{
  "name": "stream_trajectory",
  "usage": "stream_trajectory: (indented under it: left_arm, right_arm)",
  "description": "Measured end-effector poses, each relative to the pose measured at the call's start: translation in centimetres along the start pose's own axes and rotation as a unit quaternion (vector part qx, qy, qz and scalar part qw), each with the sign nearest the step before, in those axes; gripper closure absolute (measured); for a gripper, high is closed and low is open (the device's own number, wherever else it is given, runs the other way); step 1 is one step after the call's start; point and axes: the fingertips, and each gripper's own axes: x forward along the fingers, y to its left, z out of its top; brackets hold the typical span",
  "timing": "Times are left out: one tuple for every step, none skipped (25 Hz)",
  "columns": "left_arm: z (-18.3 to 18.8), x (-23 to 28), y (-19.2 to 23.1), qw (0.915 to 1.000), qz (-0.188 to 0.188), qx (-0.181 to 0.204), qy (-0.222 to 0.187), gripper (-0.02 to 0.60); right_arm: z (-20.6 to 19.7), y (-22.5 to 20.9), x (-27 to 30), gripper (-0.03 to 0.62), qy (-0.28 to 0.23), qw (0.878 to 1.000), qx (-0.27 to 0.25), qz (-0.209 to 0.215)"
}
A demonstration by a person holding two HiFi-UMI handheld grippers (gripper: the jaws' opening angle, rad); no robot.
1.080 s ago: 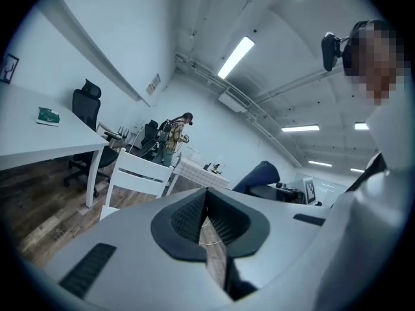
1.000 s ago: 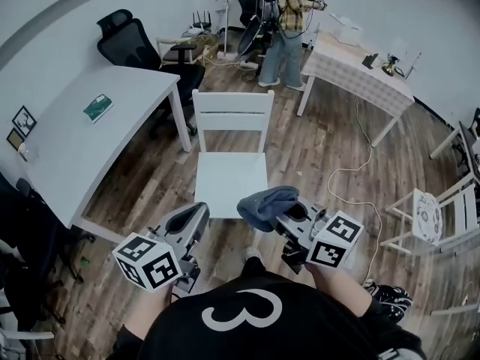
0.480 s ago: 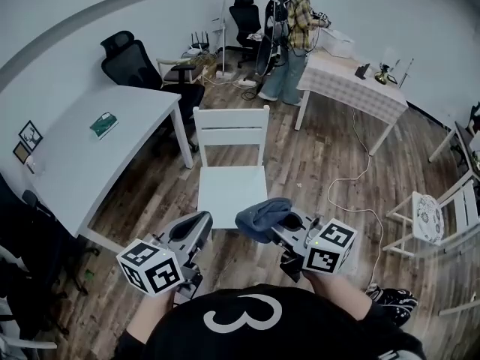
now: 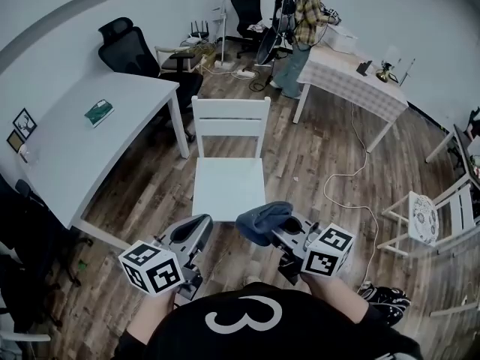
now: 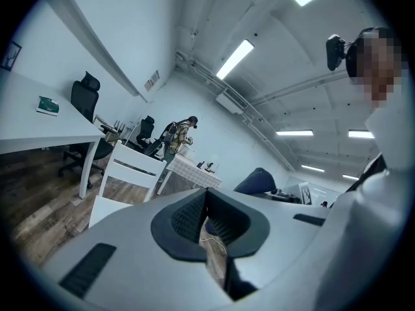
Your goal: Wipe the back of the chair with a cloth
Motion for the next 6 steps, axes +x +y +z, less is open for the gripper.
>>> stream_trajectory:
  left_arm:
    - [-0.01, -0.03, 0.07, 1.0000, 0.001, 0.000, -0.001, 0.568]
    - [-0.01, -0.06, 0.14, 1.0000, 0.002, 0.000, -0.002, 0.568]
    - [-0.04, -0.11, 0.21, 1.0000, 0.002, -0.001, -0.002, 0.568]
    - [-0.09, -0.17, 0.28, 1.0000, 0.002, -0.001, -0.002, 0.568]
    - [-0.17, -0.24, 0.35, 1.0000, 0.003, -0.001, -0.002, 0.568]
    - [-0.25, -0.31, 0.42, 1.0000, 0.003, -0.002, -0.002, 0.568]
  right_arm:
    - [-0.06, 0.00, 0.03, 0.545, 0.000, 1.000, 0.000, 0.000]
    - [-0.09, 0.02, 0.07, 0.545, 0.001, 1.000, -0.001, 0.000]
    - [-0.15, 0.05, 0.10, 0.545, 0.001, 1.000, -0.001, 0.000]
    - [-0.22, 0.07, 0.11, 0.545, 0.001, 1.000, -0.001, -0.001]
    - [-0.30, 0.08, 0.11, 0.545, 0.001, 1.000, -0.001, -0.002]
    - [-0.39, 0.09, 0.11, 0.545, 0.001, 1.000, -0.001, -0.003]
